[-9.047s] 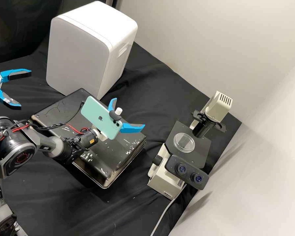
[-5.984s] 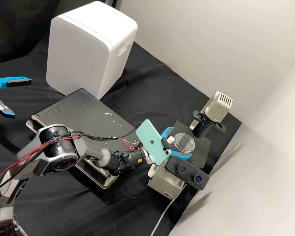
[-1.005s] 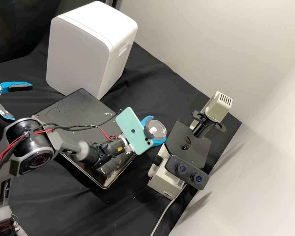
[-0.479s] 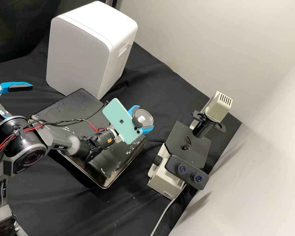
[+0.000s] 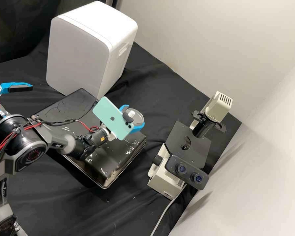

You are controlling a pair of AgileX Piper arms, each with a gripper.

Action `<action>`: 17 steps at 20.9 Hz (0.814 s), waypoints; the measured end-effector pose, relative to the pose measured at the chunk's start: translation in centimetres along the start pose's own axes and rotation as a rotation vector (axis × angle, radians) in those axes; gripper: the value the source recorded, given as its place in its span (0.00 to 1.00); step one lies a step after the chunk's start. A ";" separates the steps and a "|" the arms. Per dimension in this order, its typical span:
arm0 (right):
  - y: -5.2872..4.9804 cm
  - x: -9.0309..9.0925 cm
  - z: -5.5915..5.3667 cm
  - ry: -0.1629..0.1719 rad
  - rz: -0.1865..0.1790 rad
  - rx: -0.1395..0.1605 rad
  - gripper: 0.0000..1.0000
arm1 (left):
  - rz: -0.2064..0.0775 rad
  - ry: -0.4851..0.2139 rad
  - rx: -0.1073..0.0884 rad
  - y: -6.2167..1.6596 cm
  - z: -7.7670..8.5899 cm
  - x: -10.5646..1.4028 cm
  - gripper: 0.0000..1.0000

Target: Place the petri dish on the bench

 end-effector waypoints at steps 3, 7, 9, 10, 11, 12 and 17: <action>-0.7 -0.2 0.8 -0.012 -0.010 -0.003 0.00 | -0.001 0.000 -0.001 -0.02 0.0 0.0 1.00; -1.3 -0.5 1.8 -0.048 -0.026 0.008 0.00 | -0.001 0.000 -0.001 -0.02 0.0 0.0 1.00; -1.5 -0.8 2.0 -0.052 -0.029 0.009 0.00 | -0.001 0.000 -0.001 -0.02 0.0 0.0 1.00; -1.6 -0.9 2.1 -0.050 -0.029 0.010 0.00 | -0.001 0.000 -0.001 -0.02 0.0 0.0 1.00; -1.7 -1.0 2.2 -0.052 -0.030 0.010 0.00 | -0.001 0.000 -0.001 -0.02 0.0 0.0 1.00; -1.8 -1.1 2.3 -0.055 -0.033 0.011 0.00 | -0.001 0.000 -0.001 -0.02 0.0 0.0 1.00; -2.4 -1.3 2.0 -0.039 -0.048 0.010 0.00 | -0.001 0.000 -0.001 -0.02 0.0 0.0 1.00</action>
